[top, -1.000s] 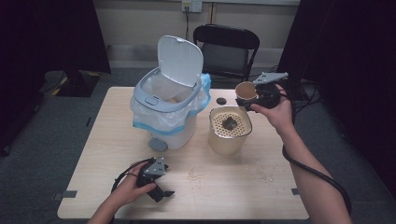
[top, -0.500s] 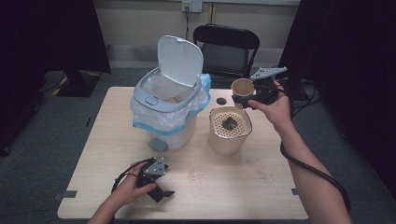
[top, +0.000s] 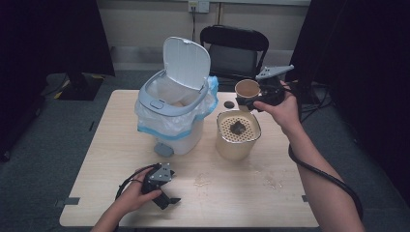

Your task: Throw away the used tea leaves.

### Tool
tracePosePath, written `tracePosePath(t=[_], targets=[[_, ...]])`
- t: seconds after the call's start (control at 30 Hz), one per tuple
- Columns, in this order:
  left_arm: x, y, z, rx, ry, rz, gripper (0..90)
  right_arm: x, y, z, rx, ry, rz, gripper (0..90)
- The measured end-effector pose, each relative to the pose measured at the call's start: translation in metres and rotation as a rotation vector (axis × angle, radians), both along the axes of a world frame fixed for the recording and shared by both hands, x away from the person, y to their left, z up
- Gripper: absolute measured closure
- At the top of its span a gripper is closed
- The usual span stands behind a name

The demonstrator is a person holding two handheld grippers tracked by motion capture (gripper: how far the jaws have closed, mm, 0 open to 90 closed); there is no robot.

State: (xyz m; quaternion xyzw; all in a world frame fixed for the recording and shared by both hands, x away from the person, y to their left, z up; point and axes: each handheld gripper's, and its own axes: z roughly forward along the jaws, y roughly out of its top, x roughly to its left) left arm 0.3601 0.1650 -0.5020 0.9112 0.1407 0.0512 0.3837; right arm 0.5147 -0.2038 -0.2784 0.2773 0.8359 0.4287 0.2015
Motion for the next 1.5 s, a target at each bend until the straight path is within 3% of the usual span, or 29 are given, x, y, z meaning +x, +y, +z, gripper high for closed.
tracePosePath(t=[0.67, 1.5], targets=[[0.0, 0.0, 0.0, -0.006, -0.001, -0.003, 0.0, -0.004, 0.027, 0.033, 0.02, 0.013, 0.064, 24.5], [0.0, 0.0, 0.0, 0.003, 0.001, 0.002, 0.0, -0.007, 0.074, 0.066, 0.002, -0.006, 0.126, 24.4]])
